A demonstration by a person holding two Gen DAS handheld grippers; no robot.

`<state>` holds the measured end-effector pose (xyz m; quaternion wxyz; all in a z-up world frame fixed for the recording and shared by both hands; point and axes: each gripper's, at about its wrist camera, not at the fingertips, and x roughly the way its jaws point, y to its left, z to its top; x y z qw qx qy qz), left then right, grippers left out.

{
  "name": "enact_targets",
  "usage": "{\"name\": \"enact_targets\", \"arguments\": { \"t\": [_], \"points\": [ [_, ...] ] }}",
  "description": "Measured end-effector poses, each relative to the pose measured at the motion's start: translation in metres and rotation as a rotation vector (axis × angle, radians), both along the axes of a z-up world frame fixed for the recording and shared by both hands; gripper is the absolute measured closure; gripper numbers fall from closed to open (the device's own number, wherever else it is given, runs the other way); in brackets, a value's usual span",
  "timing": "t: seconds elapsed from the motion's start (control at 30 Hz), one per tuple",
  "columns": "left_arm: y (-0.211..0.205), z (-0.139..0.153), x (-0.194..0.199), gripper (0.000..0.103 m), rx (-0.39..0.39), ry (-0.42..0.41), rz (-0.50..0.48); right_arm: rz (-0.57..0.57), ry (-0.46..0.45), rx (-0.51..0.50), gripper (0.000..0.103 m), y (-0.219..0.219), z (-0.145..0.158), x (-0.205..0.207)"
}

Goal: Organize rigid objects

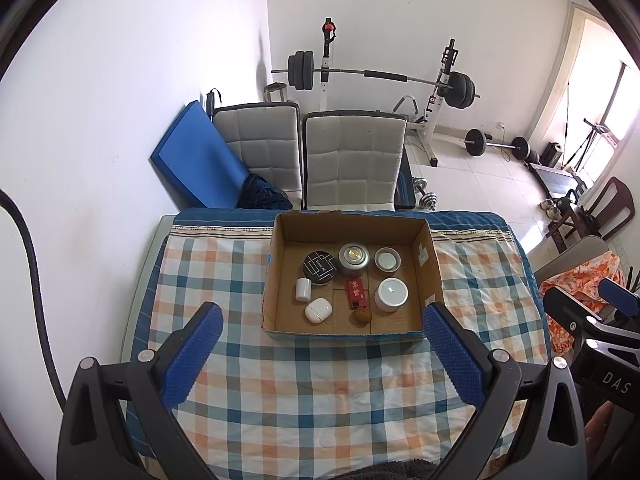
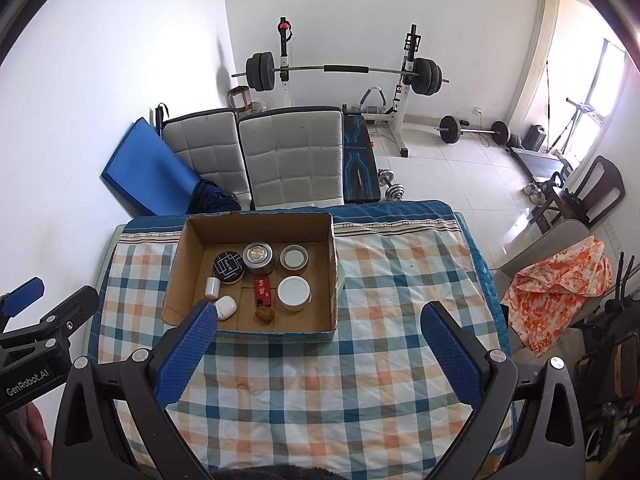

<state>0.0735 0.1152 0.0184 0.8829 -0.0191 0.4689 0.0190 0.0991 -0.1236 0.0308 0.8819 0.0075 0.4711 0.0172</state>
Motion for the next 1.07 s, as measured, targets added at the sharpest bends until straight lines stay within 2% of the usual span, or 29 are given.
{"name": "enact_targets", "arguments": {
  "t": [1.07],
  "points": [
    [-0.0048, 0.0082, 0.0013, 0.000, 0.000, -0.017, -0.013, -0.022, -0.007, -0.008, 0.000, 0.0016, 0.0045, -0.0015]
  ]
}}
